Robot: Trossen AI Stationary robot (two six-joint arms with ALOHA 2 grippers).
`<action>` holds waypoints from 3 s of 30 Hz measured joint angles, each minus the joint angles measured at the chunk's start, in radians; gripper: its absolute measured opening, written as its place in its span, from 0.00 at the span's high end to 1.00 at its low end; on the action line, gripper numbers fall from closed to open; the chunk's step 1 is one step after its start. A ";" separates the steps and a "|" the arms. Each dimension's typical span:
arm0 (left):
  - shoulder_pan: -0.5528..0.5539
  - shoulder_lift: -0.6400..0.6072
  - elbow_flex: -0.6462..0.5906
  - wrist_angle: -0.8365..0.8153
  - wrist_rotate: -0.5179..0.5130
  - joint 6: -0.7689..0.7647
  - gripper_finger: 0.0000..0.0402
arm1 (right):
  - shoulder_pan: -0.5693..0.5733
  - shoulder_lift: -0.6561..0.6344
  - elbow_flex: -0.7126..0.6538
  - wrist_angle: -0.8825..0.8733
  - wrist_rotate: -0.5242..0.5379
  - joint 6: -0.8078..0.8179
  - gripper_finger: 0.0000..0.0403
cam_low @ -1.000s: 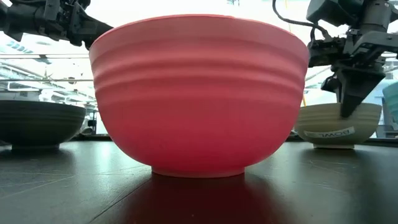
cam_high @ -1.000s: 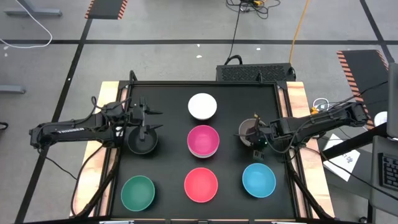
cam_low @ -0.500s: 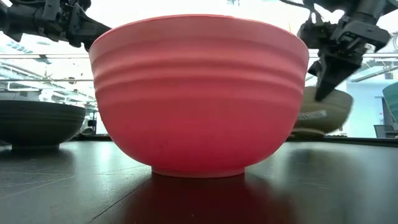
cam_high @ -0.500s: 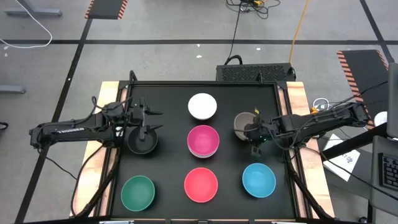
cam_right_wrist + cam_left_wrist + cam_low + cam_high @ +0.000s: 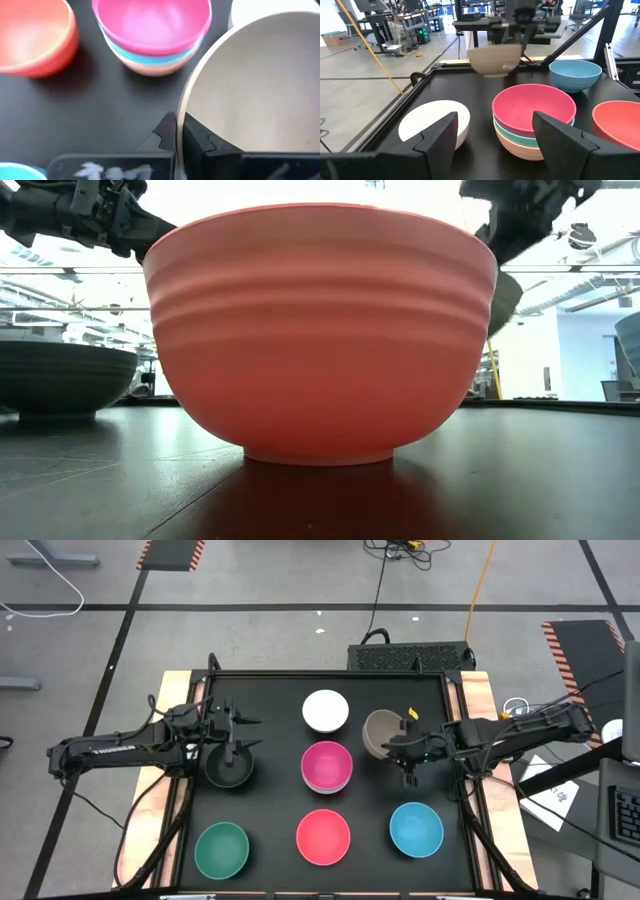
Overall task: Nest bowls inside each other
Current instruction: Stack the brown bowl on top of the pink bowl
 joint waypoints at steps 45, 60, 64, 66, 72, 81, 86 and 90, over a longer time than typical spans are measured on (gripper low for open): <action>0.000 0.000 0.000 -0.014 -0.008 0.014 0.35 | 0.021 0.470 0.510 -0.100 -0.228 -0.319 1.00; 0.000 0.000 0.000 -0.014 -0.007 0.021 0.35 | -0.040 0.525 0.509 -0.008 -0.296 -0.401 1.00; 0.000 0.000 0.000 -0.016 0.002 0.020 0.35 | -0.083 0.573 0.509 -0.021 -0.287 -0.382 1.00; 0.000 0.000 0.000 -0.019 0.004 0.020 0.35 | -0.094 0.591 0.509 -0.036 -0.264 -0.382 1.00; 0.000 0.000 0.000 -0.031 0.004 0.037 0.35 | -0.097 0.634 0.520 -0.123 -0.265 -0.386 1.00; 0.000 0.000 0.000 -0.038 0.003 0.043 0.35 | -0.049 0.640 0.549 -0.092 -0.297 -0.373 1.00; 0.000 0.000 0.000 -0.038 0.003 0.037 0.35 | -0.037 0.649 0.550 -0.065 -0.344 -0.357 1.00; 0.000 0.000 0.000 -0.037 0.003 0.037 0.35 | -0.036 0.669 0.550 -0.096 -0.348 -0.358 1.00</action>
